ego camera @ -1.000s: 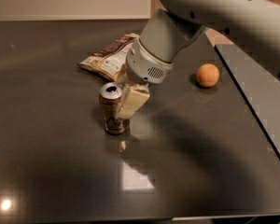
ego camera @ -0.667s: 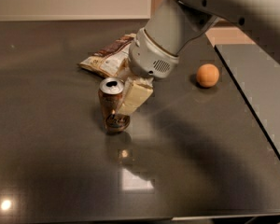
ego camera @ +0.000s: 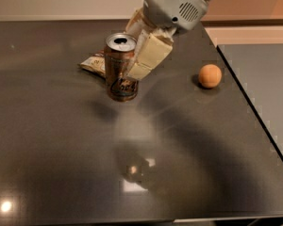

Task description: Pick orange can

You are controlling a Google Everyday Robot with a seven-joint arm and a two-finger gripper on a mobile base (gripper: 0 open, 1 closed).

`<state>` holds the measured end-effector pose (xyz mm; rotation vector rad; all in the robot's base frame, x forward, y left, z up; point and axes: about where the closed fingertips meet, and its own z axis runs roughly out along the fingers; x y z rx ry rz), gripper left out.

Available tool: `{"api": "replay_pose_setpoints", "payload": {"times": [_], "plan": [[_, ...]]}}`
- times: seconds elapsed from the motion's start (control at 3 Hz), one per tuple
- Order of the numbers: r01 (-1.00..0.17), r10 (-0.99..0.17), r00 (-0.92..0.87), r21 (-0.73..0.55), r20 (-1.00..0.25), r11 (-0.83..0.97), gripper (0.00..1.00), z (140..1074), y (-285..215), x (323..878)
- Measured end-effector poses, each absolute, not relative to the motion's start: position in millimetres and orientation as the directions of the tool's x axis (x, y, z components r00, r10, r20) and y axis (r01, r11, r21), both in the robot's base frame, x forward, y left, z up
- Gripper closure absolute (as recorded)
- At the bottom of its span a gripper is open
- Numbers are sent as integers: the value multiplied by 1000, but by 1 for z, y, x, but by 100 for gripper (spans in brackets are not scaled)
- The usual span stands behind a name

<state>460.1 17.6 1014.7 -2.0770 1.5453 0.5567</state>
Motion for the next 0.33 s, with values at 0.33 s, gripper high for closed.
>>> {"api": "replay_pose_setpoints", "payload": {"times": [0.33], "plan": [[-959, -757, 284, -158, -589, -237, 100, 1021, 19, 461]]}}
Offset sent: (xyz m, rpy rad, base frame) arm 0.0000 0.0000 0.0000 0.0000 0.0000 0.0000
